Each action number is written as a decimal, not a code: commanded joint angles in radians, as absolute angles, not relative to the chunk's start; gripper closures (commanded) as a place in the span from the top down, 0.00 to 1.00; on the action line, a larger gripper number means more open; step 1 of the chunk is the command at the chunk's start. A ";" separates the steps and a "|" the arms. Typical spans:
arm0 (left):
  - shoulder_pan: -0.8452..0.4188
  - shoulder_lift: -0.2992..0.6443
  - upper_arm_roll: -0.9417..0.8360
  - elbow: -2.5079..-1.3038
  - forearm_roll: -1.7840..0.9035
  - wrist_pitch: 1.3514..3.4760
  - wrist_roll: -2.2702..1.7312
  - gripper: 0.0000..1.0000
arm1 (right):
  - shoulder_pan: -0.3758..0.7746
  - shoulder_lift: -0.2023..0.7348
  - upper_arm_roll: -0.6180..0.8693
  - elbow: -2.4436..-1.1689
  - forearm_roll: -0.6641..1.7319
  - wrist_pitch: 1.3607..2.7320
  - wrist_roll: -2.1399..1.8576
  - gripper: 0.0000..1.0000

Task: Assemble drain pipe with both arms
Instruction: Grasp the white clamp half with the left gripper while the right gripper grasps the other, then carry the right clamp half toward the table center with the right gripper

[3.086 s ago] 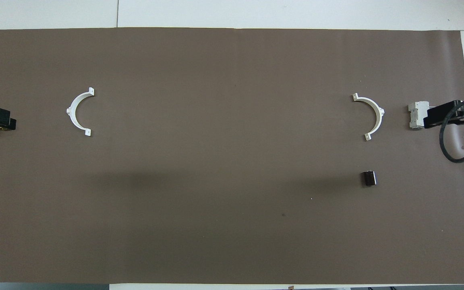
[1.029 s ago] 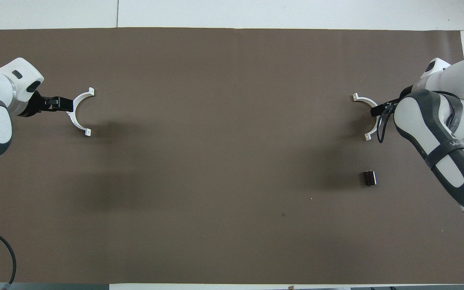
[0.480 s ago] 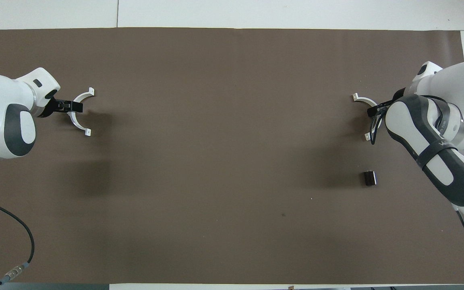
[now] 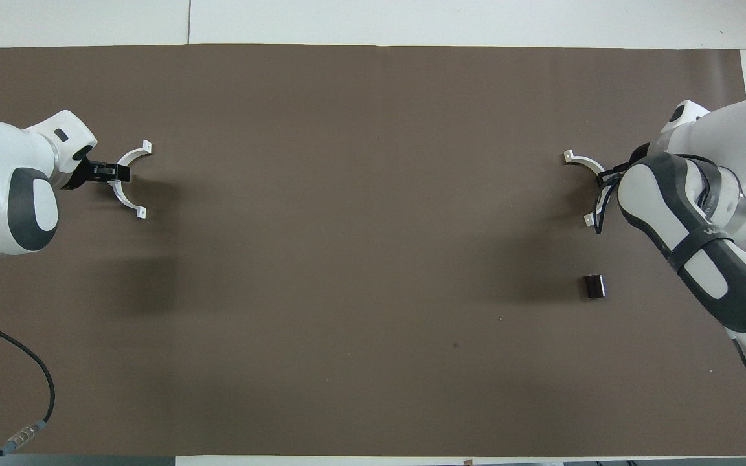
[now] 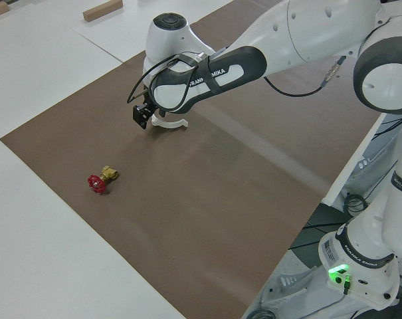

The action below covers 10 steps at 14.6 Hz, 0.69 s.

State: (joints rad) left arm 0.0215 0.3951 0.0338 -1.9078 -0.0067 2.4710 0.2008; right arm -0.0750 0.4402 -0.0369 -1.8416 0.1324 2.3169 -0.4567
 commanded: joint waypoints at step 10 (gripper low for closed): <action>0.023 0.351 0.035 -1.913 0.000 2.470 0.192 0.00 | 0.408 0.569 -0.031 -1.422 0.120 2.049 0.360 0.00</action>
State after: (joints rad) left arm 0.0213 0.3887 0.0321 -1.9025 -0.0067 2.4715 0.1988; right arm 0.3495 0.5034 -0.0278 -1.4956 0.1298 2.0361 0.2230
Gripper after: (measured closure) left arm 0.797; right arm 0.797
